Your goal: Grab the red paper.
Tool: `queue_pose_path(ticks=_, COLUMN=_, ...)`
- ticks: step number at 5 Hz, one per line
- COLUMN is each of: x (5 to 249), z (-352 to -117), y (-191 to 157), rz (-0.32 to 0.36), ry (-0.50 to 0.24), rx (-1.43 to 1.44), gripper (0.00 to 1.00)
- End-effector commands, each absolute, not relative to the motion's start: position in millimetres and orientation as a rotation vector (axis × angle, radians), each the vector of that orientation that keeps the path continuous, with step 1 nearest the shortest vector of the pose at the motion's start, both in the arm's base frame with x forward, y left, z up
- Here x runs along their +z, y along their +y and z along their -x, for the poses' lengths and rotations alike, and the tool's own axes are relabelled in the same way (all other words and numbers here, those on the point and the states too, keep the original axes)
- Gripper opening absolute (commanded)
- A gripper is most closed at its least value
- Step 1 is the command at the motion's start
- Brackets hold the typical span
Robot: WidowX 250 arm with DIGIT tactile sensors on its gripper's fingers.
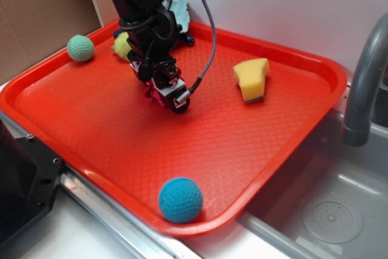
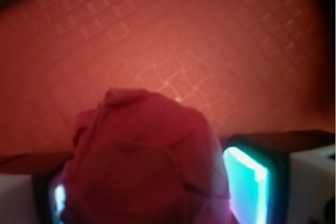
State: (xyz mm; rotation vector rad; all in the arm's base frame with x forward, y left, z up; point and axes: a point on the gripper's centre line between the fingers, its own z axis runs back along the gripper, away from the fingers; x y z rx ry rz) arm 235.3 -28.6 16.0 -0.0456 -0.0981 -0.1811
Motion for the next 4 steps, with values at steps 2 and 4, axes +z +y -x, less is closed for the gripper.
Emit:
queue_pose_path(ticks=2, x=158, z=-170, y=24, rz=0.018, ry=-0.079, rx=0.038, gripper=0.00)
queue_pose_path(ticks=4, x=220, z=-165, y=29, rz=0.003, ry=-0.150, rx=0.038, gripper=0.00)
